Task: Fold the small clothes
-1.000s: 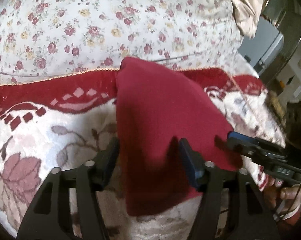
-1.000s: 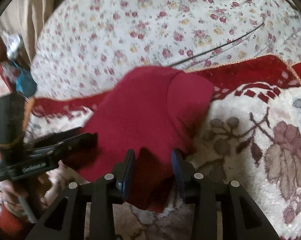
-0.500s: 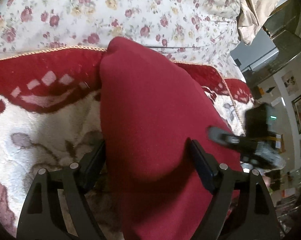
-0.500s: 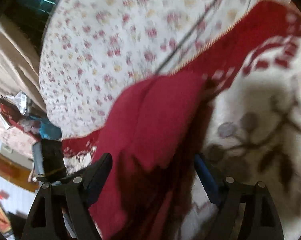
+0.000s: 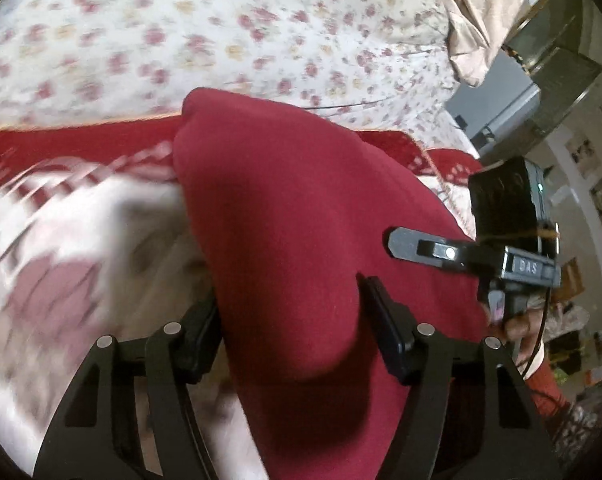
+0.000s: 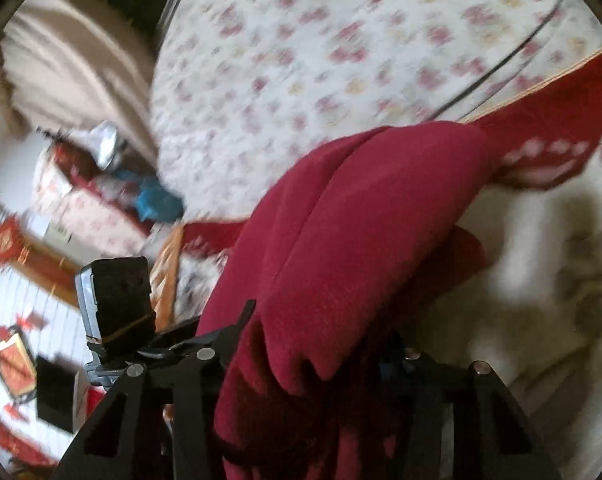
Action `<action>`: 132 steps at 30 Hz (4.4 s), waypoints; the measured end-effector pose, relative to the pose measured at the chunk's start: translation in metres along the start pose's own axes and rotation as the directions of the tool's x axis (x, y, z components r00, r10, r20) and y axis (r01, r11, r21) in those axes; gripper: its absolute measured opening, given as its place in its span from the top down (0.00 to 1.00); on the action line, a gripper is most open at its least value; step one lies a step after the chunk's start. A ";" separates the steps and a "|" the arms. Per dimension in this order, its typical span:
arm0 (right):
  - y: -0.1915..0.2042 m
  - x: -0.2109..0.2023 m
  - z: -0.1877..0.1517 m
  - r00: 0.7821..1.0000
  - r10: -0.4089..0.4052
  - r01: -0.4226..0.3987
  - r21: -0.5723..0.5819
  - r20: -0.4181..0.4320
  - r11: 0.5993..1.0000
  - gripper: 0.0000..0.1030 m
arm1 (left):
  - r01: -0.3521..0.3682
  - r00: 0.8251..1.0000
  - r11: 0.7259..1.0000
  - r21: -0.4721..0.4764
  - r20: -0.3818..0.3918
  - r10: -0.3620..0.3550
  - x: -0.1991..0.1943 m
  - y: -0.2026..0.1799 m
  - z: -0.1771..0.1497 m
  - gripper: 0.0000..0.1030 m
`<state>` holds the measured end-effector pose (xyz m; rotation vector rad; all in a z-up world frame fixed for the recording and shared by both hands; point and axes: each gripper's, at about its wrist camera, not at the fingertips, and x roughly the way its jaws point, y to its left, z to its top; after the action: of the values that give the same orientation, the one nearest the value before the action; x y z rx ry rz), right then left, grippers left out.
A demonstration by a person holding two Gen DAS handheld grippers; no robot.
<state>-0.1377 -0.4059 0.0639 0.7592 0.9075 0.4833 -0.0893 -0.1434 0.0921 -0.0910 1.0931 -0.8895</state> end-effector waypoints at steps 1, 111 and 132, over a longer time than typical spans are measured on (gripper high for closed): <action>0.006 0.009 -0.005 1.000 0.004 -0.005 -0.011 -0.026 1.000 0.55 | -0.021 1.000 1.000 -0.008 -0.001 0.021 -0.006 0.004 -0.010 0.36; 0.136 0.013 -0.098 0.814 -0.537 0.580 -0.272 0.223 0.767 0.18 | -0.533 0.798 0.839 -0.108 0.267 0.541 -0.067 -0.020 -0.071 0.28; 0.125 0.021 -0.091 0.814 -0.548 0.581 -0.277 0.192 0.765 0.18 | -0.524 0.811 0.847 -0.088 0.252 0.528 -0.058 -0.013 -0.065 0.28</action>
<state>-0.2099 -0.2770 0.1122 0.1757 0.8834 0.0445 -0.1585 -0.0906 0.1086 0.0801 0.8061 -0.3499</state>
